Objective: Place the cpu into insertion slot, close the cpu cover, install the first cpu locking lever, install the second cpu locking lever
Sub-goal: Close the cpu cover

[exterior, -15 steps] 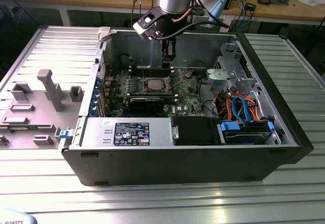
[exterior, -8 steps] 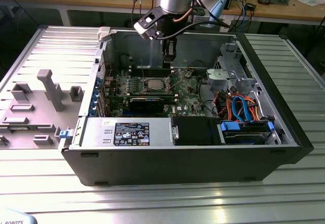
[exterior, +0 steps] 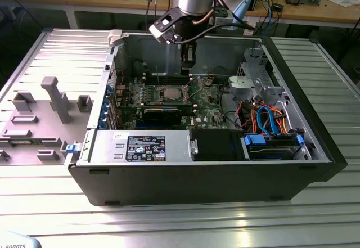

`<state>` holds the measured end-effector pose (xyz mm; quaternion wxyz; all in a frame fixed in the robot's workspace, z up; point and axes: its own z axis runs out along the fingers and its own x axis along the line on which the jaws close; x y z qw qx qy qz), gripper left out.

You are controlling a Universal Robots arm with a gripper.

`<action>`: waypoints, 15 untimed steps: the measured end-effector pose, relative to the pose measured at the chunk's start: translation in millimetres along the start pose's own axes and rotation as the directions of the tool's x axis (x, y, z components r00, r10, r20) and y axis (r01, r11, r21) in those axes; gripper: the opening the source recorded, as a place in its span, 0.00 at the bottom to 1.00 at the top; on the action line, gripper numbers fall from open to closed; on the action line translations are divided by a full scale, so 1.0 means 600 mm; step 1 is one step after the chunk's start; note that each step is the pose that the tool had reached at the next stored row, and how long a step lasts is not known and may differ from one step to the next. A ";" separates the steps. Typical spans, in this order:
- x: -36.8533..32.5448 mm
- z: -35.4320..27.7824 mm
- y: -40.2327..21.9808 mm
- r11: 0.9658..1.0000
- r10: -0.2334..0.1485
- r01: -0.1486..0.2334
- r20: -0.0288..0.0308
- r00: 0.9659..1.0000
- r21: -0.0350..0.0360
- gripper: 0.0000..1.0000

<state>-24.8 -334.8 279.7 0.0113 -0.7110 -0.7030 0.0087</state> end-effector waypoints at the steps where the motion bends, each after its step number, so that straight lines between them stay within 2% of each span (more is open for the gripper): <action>1: 0.000 0.000 0.000 1.000 0.000 0.000 0.000 1.000 0.000 0.11; 15: 0.000 0.000 0.000 1.000 0.000 0.000 0.002 1.000 0.000 0.11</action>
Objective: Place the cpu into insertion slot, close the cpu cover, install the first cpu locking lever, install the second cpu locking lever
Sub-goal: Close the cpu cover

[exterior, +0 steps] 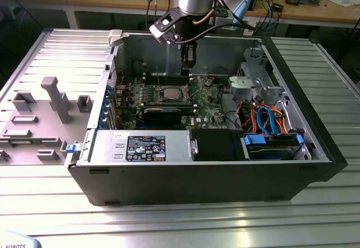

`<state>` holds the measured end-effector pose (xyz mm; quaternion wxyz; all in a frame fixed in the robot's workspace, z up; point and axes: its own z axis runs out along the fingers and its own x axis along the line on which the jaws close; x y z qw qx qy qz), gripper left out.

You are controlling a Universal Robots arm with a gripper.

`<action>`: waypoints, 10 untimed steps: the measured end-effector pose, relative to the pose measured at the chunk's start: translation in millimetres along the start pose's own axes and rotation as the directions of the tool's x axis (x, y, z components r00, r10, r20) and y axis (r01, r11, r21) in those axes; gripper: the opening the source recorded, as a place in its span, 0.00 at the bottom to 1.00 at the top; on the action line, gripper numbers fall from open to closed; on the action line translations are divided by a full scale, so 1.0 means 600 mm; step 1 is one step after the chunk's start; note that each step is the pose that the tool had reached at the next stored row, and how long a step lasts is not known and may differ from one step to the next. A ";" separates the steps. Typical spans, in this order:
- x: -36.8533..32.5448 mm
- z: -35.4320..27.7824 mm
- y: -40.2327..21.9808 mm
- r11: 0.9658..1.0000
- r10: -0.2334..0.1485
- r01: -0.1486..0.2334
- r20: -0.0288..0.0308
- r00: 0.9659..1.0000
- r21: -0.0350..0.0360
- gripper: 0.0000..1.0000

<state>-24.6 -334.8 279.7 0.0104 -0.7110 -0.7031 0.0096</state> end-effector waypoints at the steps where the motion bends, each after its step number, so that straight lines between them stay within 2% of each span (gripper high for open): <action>1: 0.000 0.000 0.000 1.000 0.000 0.000 0.000 1.000 0.000 0.11; 10: 0.000 0.002 0.014 1.000 0.000 0.000 0.001 1.000 0.000 0.11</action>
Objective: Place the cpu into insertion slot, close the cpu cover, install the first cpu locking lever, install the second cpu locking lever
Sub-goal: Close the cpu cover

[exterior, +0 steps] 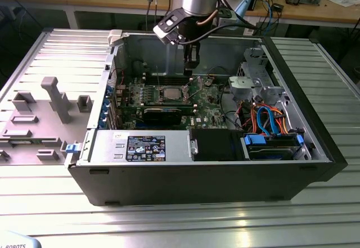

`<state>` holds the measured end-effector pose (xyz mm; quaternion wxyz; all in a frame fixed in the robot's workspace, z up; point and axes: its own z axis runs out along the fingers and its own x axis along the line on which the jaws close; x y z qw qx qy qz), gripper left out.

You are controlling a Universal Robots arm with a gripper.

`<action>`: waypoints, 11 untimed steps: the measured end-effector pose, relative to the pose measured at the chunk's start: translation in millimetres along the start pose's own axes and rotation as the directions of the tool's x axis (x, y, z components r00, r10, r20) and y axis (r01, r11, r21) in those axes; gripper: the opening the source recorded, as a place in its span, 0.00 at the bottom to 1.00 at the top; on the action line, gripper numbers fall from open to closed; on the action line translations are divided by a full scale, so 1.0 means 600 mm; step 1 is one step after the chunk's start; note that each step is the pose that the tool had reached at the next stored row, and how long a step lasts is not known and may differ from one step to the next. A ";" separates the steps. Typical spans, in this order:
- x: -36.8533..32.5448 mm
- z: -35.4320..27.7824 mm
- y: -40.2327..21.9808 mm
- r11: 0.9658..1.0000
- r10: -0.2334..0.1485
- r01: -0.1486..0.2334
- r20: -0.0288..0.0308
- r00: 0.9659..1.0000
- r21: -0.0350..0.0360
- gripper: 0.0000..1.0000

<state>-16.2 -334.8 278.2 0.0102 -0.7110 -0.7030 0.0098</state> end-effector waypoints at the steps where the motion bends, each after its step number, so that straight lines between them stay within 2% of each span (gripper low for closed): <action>1: 0.000 0.000 0.001 1.000 0.000 0.000 0.000 1.000 0.000 0.11; 2: 0.000 0.001 0.002 1.000 0.000 0.000 0.001 1.000 0.000 0.11; 8: 0.002 0.004 0.032 1.000 0.000 0.000 0.001 1.000 0.000 0.11; 11: 0.002 0.005 0.044 1.000 0.000 0.000 0.001 1.000 -0.001 0.11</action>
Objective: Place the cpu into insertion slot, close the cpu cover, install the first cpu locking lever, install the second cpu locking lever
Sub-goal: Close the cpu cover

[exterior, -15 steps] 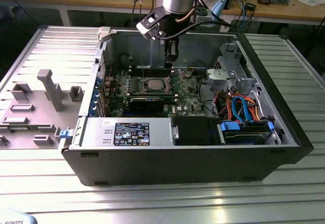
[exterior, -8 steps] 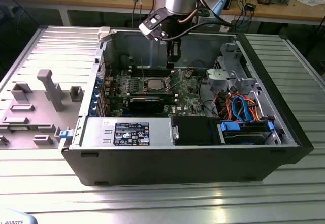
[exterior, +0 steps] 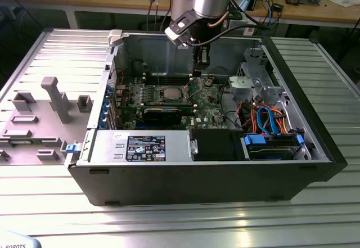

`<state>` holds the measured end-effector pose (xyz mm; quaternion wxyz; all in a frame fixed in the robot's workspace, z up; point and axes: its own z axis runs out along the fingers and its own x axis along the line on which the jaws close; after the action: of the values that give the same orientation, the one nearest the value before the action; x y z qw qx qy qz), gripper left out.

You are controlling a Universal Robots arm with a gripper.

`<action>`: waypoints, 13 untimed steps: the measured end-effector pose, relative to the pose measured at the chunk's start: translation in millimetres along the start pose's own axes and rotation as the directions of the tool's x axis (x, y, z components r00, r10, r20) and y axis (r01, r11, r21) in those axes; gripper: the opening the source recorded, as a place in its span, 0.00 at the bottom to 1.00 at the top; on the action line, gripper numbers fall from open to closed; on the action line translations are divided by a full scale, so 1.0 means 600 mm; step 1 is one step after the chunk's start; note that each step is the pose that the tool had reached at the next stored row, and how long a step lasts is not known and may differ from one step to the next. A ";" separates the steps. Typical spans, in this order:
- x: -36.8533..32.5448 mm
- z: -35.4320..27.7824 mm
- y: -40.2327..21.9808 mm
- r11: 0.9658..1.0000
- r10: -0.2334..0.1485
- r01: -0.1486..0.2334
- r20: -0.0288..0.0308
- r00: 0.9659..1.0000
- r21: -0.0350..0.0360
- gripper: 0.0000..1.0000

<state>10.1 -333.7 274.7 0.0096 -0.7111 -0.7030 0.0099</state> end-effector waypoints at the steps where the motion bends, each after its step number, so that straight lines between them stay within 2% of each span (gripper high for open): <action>1: 0.000 0.000 0.004 1.000 0.000 0.000 0.000 1.000 0.000 0.11; 2: 0.000 0.001 0.010 1.000 0.000 0.000 0.000 1.000 0.000 0.11; 3: 0.000 0.001 0.012 1.000 0.000 0.000 0.000 1.000 0.000 0.11; 13: 0.000 0.001 0.013 1.000 0.000 0.000 0.000 1.000 0.000 0.11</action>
<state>17.6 -333.6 273.9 0.0095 -0.7110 -0.7031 0.0097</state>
